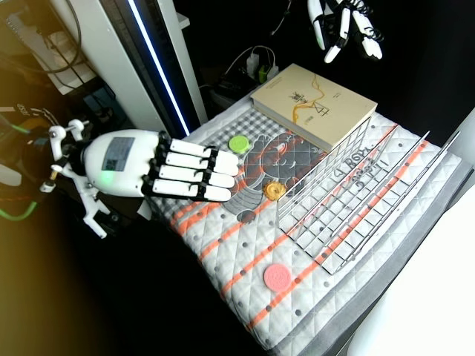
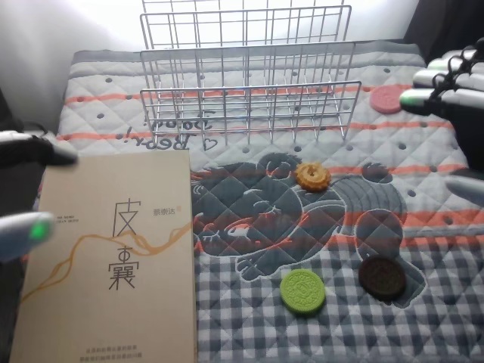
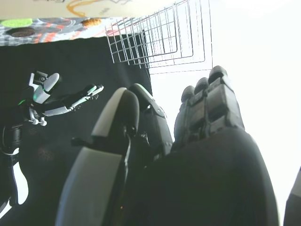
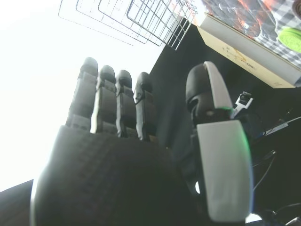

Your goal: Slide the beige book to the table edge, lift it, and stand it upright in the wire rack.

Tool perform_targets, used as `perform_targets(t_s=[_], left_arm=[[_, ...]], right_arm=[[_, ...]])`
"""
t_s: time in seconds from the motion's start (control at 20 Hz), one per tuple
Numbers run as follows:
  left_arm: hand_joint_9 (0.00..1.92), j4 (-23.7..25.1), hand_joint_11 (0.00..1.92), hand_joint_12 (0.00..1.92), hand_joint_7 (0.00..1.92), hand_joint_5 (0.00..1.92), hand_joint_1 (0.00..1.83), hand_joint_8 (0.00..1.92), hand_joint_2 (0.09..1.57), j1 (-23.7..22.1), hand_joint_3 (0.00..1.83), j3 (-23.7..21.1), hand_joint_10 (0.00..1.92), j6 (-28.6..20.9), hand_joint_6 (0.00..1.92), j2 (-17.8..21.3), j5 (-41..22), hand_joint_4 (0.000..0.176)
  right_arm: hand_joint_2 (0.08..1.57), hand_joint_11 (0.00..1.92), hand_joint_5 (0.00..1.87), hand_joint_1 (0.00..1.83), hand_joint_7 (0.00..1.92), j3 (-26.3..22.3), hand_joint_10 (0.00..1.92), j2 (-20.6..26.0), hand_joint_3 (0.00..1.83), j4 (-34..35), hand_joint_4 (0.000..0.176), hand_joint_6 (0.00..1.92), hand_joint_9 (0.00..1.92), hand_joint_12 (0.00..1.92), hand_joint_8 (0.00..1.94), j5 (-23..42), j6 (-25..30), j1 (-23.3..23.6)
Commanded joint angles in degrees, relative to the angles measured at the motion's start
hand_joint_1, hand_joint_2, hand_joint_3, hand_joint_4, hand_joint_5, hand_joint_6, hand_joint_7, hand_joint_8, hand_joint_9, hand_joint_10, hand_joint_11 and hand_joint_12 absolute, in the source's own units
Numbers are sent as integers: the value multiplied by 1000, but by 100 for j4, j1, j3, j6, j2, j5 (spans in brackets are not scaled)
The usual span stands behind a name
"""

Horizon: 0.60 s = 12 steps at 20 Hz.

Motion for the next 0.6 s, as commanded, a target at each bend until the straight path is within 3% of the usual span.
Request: perform_targets(t_s=[0.0,0.1,0.15,0.2,0.25,0.3,0.45,0.5,0.55], left_arm=[[352,-91,13,683,383,446,0,0,1285,-50,7,-4,4,-17,1,-17,-767,44],[350,-147,0,655,368,449,0,2,1271,-45,0,-12,5,-17,3,-39,-817,52],[317,-233,0,509,312,371,0,2,1239,-2,0,-32,2,-17,0,-51,-895,92],[317,-320,0,509,312,371,0,2,1239,118,0,-69,2,-17,0,-50,-996,92],[290,-432,0,467,285,293,0,1,1210,280,0,-117,0,-17,0,-43,-1143,127],[207,-560,0,388,180,141,0,0,1186,460,0,-174,0,-17,0,-28,-1330,110],[15,-1033,0,72,5,5,0,0,1140,960,0,-331,0,-17,0,-5,-2037,19],[2,-1178,0,14,0,0,0,0,1113,1182,0,-387,0,-19,0,0,-2298,0],[0,-1235,0,2,0,0,0,0,1108,1291,0,-415,0,-30,0,4,-2428,0]], right_arm=[[1367,196,355,0,303,31,4,-24,0,89,26,0,236,165,0,658,13,87],[1372,224,364,0,317,79,6,-72,0,-116,28,3,242,149,5,501,142,190],[1403,268,378,25,371,162,3,-172,1,-413,0,0,289,94,4,270,298,417],[1403,268,378,25,371,239,3,-270,1,-707,0,0,289,94,4,46,448,622],[1403,268,365,27,378,333,3,-392,0,-1021,0,0,293,87,5,-178,612,872],[1410,338,351,18,399,424,1,-520,0,-1394,0,1,317,78,1,-408,819,1118],[1433,370,317,0,371,533,0,-746,7,-2337,0,5,312,74,0,-916,1167,1685],[1453,380,320,0,352,611,0,-857,13,-2710,0,6,299,75,0,-1053,1416,1868],[1458,428,330,0,355,693,7,-971,13,-3032,0,8,317,92,2,-1168,1691,2036]])
